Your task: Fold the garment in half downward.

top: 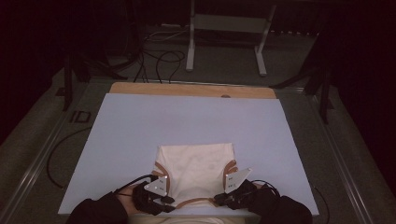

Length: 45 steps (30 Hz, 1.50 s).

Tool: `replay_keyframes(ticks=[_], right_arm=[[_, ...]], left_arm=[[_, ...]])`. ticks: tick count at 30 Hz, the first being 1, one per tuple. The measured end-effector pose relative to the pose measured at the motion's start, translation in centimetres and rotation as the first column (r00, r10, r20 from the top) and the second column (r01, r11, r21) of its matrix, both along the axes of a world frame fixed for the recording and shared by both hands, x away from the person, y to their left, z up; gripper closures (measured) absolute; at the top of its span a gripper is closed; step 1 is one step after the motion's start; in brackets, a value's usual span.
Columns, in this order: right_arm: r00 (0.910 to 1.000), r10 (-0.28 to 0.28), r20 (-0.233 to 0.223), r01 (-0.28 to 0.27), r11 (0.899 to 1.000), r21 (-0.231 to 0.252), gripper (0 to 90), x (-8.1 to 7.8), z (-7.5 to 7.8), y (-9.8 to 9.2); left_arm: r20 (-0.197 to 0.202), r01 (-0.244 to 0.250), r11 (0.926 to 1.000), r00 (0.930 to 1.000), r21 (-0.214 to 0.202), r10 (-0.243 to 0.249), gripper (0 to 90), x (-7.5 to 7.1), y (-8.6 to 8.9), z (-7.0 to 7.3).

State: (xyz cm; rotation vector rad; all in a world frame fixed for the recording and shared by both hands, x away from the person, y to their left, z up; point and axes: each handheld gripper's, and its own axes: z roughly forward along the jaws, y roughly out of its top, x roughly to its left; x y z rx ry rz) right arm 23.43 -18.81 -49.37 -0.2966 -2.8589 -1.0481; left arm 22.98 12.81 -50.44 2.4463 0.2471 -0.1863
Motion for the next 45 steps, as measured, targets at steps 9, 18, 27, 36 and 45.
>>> replay_keyframes(ticks=[9,18,27,36,45], right_arm=[[0.9963,0.056,-0.065,-0.057,0.998,-0.024,67.5,-0.7,-0.9,0.1],[0.9967,0.045,-0.067,-0.045,0.999,0.007,44.0,-0.7,-0.2,-0.1],[0.997,-0.071,-0.029,0.075,0.987,0.14,18.2,0.6,2.1,-1.2],[0.9835,-0.171,0.058,0.148,0.949,0.279,13.2,1.8,4.4,-2.2],[0.9535,-0.26,0.153,0.193,0.916,0.351,10.4,3.4,7.1,-2.9]], left_arm=[[-0.026,0.004,0.9999,0.9996,-0.011,-0.004,61.2,0.0,0.3,-0.3],[-0.042,0.02,0.9998,0.9989,0.0,-0.02,51.1,-0.3,0.2,0.0],[-0.012,-0.053,0.9942,0.9986,-0.094,0.052,23.4,0.6,1.1,2.4],[0.086,-0.092,0.9883,0.991,-0.122,0.103,0.2,1.6,1.3,4.5],[0.114,-0.2,0.9553,0.9669,-0.218,0.228,0.2,3.7,2.5,6.8]])
